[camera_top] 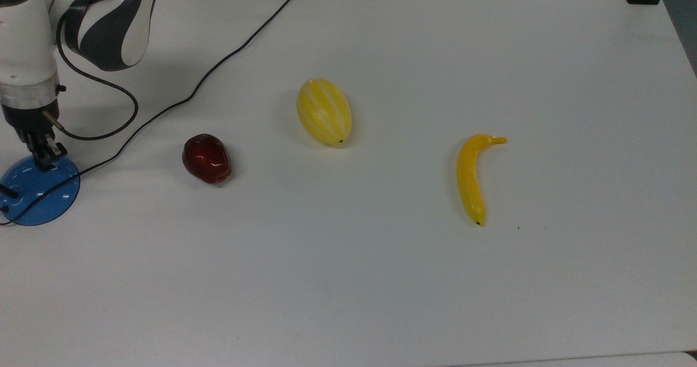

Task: Turn on desk lamp
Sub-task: 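Press down on the lamp base switch with the gripper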

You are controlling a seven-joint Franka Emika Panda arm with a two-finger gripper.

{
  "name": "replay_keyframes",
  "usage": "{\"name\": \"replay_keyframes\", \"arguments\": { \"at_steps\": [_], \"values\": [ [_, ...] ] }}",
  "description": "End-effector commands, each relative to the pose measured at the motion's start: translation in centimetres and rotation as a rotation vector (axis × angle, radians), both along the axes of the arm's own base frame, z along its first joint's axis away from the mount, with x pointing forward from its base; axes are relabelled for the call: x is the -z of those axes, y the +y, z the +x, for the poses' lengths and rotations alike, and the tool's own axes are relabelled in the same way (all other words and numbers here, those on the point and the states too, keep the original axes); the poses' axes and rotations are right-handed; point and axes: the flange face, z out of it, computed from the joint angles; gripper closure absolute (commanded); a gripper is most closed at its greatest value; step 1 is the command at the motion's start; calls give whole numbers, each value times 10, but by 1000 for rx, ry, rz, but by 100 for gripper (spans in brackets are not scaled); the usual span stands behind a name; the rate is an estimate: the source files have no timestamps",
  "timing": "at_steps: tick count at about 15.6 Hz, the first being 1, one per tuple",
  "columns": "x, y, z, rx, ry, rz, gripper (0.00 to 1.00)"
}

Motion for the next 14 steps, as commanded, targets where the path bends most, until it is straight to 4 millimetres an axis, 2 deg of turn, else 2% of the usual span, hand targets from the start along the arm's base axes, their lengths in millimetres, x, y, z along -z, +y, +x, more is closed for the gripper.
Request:
{"name": "replay_keyframes", "arguments": {
  "at_steps": [1,5,9,12,14],
  "values": [
    [2,2,9,-10,-53,-36,90],
    [19,-3,9,-13,-62,-45,90],
    [20,-3,11,-16,-76,-50,90],
    [12,-2,9,-18,-81,-57,88],
    [-12,0,5,-16,-99,-62,86]
  ]
}}
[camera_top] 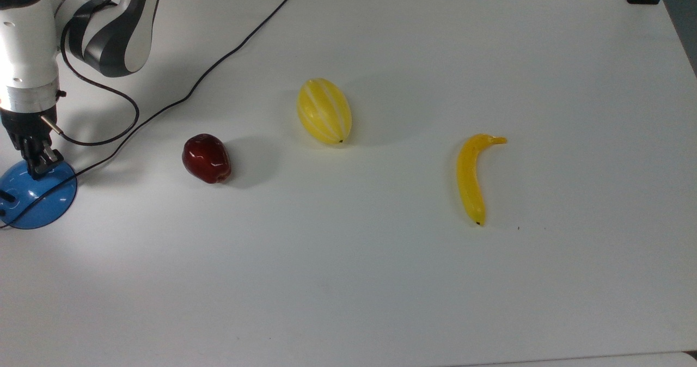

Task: Turn on desk lamp
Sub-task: 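Press down on the lamp base switch with the gripper, then lift the gripper up and away from the lit lamp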

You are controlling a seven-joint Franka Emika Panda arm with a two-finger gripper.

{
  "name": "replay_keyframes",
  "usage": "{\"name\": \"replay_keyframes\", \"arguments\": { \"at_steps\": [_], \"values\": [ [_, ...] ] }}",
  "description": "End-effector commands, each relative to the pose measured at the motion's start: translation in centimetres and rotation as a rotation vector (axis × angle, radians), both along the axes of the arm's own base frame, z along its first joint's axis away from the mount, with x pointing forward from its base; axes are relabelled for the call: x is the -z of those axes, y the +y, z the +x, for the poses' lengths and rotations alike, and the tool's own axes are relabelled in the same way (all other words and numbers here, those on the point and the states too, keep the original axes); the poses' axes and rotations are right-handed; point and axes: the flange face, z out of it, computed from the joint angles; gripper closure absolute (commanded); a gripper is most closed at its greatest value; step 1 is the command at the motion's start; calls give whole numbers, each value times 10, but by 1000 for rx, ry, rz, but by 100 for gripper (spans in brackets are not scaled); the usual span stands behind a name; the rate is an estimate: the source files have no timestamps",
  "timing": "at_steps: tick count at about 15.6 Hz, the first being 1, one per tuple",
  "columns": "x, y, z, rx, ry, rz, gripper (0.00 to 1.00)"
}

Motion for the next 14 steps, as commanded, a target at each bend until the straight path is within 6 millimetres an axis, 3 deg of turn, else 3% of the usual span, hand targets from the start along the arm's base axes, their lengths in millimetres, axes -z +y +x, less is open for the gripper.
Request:
{"name": "replay_keyframes", "arguments": {
  "at_steps": [1,5,9,11,14],
  "values": [
    [-27,7,-5,-2,-30,-29,86],
    [-59,68,-19,-60,-11,-3,74],
    [-87,126,-32,-108,87,34,42],
    [-114,162,-44,-121,175,67,21],
    [-139,202,-62,-154,291,98,4]
  ]
}}
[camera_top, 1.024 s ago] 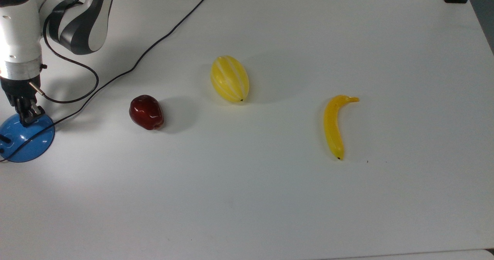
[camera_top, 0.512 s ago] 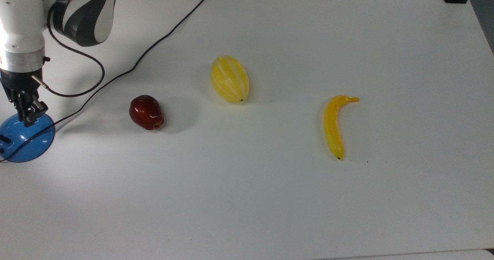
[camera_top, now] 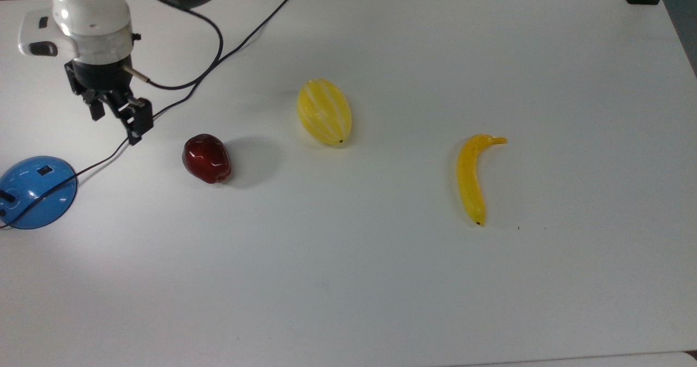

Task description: Turn on desk lamp

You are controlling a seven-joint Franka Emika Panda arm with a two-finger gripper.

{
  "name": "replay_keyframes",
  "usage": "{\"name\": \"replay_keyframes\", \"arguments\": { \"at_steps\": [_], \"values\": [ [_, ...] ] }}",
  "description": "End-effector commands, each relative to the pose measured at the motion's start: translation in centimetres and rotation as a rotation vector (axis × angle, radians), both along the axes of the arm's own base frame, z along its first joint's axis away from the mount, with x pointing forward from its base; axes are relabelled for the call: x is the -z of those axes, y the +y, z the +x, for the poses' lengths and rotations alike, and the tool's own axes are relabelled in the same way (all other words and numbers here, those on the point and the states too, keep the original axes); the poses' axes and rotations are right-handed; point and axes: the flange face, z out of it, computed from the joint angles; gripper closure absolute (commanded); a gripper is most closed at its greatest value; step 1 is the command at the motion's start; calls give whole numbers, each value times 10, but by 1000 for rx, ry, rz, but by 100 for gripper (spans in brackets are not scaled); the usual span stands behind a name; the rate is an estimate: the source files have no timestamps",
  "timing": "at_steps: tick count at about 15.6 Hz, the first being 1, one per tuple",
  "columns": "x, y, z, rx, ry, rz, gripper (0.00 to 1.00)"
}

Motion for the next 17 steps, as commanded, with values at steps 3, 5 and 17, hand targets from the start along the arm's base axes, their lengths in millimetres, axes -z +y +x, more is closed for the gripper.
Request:
{"name": "replay_keyframes", "arguments": {
  "at_steps": [3,5,17],
  "values": [
    [-46,75,-52,-86,134,23,0],
    [-62,92,-71,-137,172,45,0],
    [-104,145,-117,-328,330,136,0]
  ]
}}
